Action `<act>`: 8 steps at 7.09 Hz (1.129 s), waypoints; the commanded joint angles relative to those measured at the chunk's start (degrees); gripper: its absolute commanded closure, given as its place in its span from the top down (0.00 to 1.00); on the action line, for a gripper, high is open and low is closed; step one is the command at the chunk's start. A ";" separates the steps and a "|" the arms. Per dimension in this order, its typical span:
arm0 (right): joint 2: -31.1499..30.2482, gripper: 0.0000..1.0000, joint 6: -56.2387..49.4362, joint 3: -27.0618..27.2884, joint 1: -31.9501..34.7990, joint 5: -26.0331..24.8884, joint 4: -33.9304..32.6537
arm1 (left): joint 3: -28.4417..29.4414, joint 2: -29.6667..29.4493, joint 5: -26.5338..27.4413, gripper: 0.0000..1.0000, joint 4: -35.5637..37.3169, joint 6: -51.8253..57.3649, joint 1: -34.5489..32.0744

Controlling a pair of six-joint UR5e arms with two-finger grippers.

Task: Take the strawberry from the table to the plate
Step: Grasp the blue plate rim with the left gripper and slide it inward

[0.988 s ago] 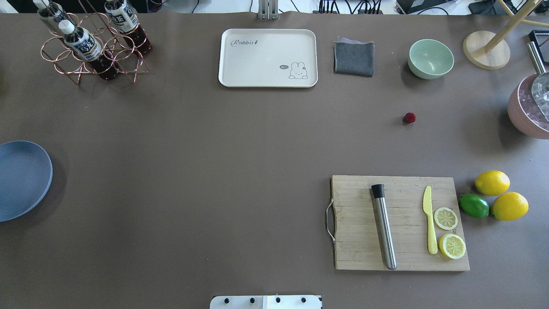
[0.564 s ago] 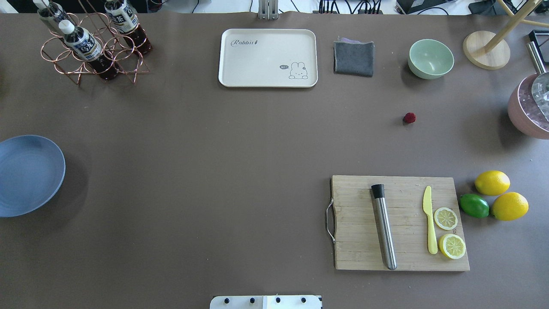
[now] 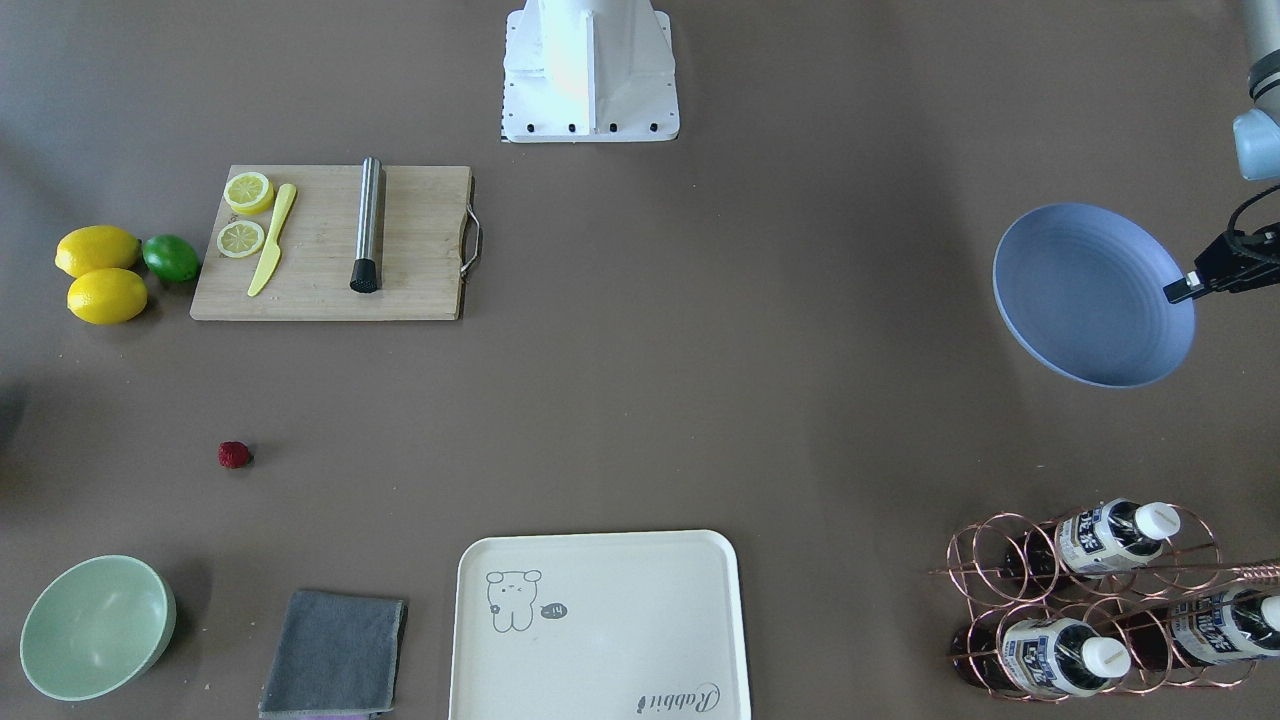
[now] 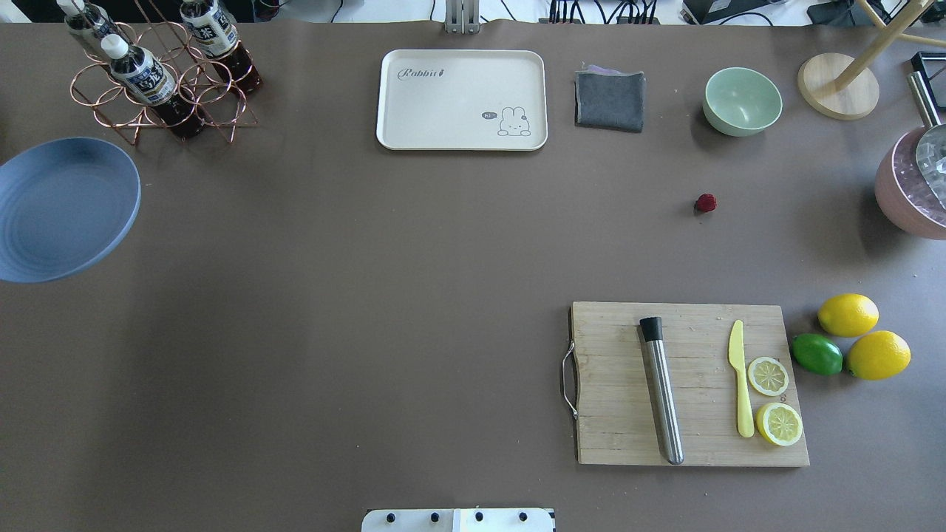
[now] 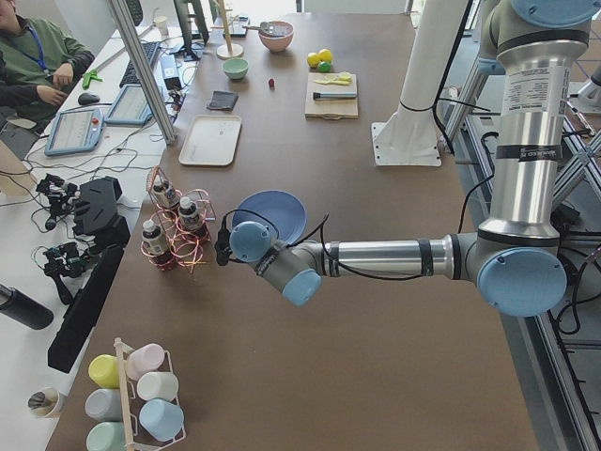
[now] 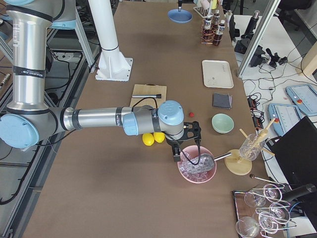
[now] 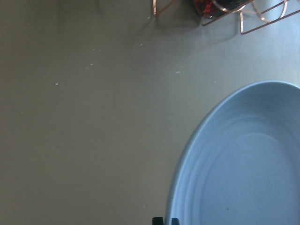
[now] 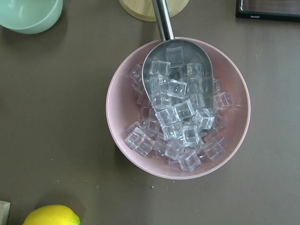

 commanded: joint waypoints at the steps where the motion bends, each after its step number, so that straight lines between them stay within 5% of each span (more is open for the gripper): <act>1: 3.76 1.00 7.08 0.13 -4.07 -0.50 0.07 | -9.36 -2.14 5.84 0.00 0.54 -13.20 5.73; 3: 10.25 1.00 14.36 -1.70 -10.22 -0.76 0.07 | -15.62 -5.22 18.36 0.00 0.54 -26.41 16.95; 8: 19.25 1.00 31.89 -2.32 -23.32 -5.41 0.07 | -15.47 -17.16 43.79 0.00 1.15 -44.89 42.28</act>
